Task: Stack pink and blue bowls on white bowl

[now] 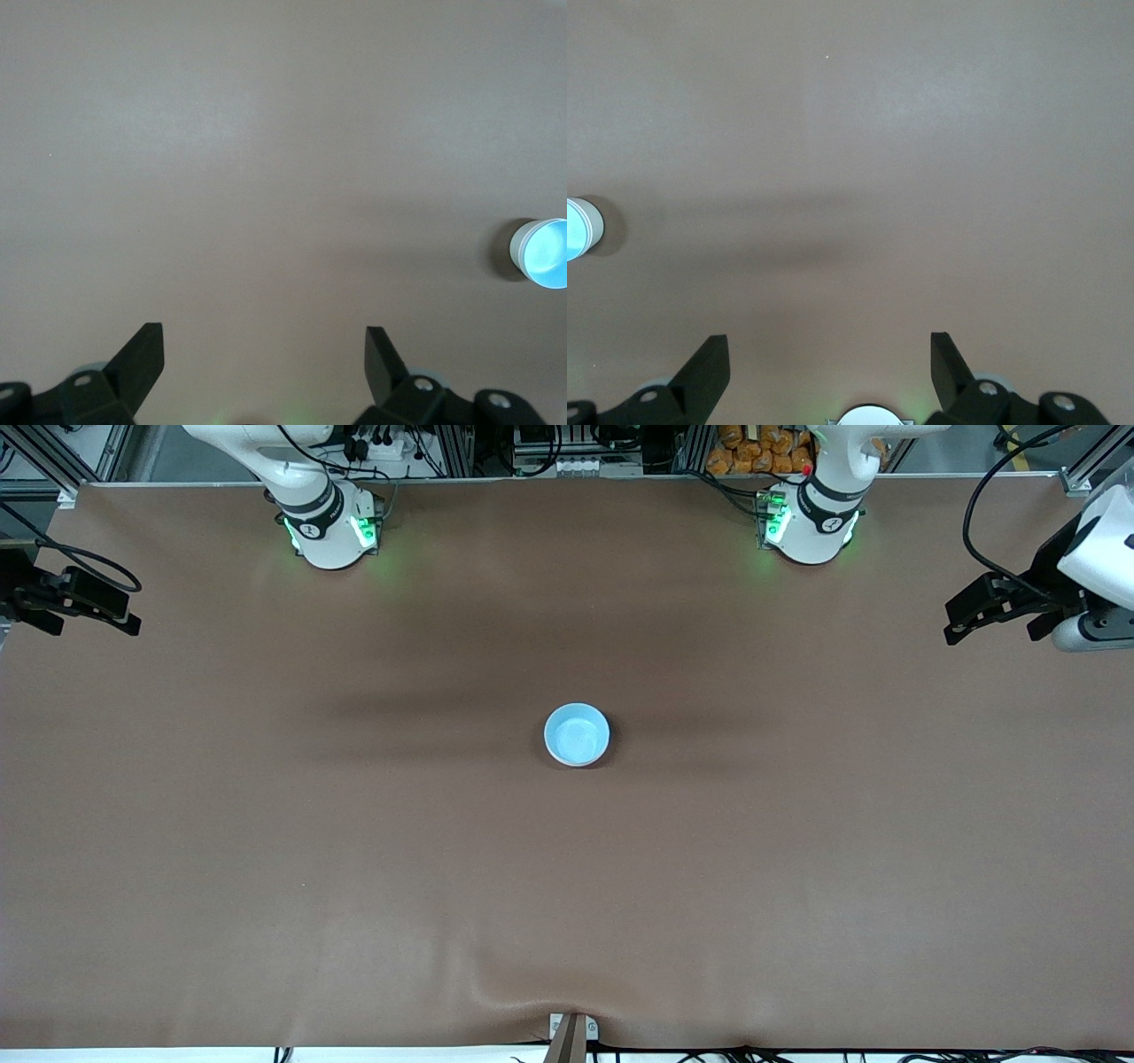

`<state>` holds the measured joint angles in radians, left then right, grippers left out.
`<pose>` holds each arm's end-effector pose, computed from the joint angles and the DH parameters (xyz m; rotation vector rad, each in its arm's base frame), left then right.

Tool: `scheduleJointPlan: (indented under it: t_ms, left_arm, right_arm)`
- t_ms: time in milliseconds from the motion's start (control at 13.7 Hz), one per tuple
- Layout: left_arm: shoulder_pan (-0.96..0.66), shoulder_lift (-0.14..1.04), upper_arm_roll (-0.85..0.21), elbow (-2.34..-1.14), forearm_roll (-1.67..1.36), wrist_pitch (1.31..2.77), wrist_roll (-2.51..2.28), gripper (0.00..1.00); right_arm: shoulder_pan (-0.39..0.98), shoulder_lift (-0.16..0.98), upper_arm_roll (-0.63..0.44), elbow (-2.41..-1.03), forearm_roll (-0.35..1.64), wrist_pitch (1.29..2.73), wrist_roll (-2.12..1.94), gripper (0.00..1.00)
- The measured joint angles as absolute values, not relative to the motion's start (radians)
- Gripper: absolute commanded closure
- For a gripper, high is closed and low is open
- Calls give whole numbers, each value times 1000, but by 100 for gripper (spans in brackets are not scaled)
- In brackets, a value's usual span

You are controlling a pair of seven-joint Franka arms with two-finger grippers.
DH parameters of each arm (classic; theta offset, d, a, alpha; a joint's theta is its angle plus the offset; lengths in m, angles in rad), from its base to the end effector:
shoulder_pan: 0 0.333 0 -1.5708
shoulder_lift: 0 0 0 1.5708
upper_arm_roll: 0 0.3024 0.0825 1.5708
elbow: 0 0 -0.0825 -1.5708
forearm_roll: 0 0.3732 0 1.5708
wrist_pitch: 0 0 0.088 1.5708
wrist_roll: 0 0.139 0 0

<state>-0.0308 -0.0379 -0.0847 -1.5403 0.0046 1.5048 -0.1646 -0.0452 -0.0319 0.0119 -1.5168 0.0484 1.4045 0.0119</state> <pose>0.5225 -0.0608 0.6073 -3.1332 -0.0775 -0.0052 0.5141 -0.0097 0.6066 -3.0900 0.0605 0.1235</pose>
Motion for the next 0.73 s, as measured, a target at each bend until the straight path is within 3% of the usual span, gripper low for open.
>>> scheduleJointPlan:
  t_ms: [731]
  left_arm:
    - [-32, -38, -85, -1539, 5, 1506, -165, 0]
  right_arm:
    - [-45, -22, 13, -1517, 52, 1401, 12, 0]
